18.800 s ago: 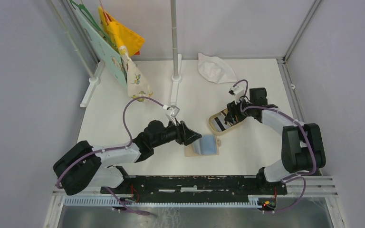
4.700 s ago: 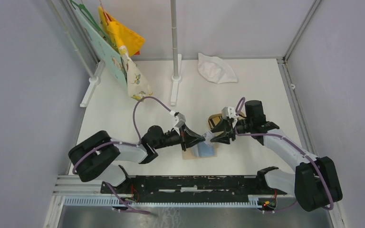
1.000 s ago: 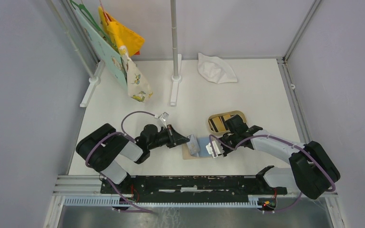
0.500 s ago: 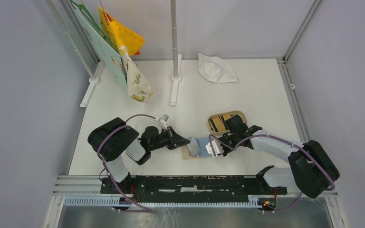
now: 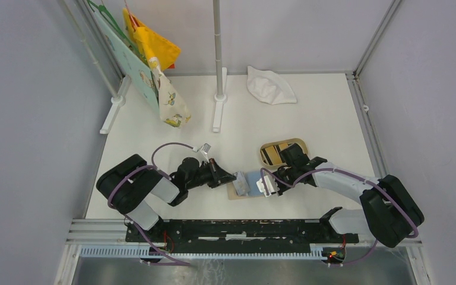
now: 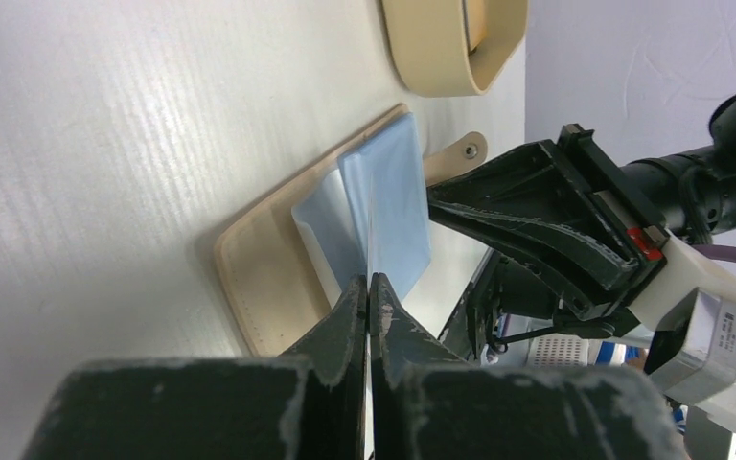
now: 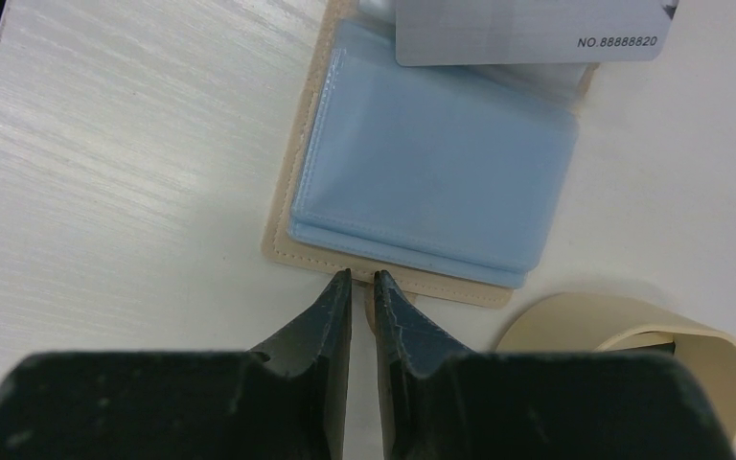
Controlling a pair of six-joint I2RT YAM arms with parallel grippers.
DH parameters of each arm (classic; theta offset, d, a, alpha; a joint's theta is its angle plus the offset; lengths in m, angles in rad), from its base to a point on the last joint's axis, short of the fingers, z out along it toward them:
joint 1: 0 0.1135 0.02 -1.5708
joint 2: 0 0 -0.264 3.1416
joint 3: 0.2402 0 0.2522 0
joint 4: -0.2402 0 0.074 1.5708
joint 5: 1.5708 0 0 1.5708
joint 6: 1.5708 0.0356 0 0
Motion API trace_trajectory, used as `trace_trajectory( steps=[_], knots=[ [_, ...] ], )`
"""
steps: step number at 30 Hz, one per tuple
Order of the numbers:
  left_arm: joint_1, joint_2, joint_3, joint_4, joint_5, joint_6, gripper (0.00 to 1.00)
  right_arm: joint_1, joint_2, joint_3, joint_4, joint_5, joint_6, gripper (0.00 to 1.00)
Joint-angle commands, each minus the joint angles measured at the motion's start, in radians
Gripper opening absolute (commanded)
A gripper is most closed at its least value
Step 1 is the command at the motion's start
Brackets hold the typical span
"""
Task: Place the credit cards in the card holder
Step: Insert the credit card into the card holder.
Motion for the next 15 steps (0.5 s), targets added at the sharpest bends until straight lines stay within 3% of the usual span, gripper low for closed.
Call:
trace_trajectory(
  steps=[1, 15],
  knots=[
    [-0.014, -0.007, 0.029, -0.032, -0.034, 0.046, 0.02, 0.007, 0.014, 0.003, 0.007, 0.022, 0.01, 0.2],
    [-0.051, 0.057, 0.027, 0.023, -0.072, -0.003, 0.02, 0.016, 0.026, 0.001, 0.01, 0.026, 0.013, 0.21]
  ],
)
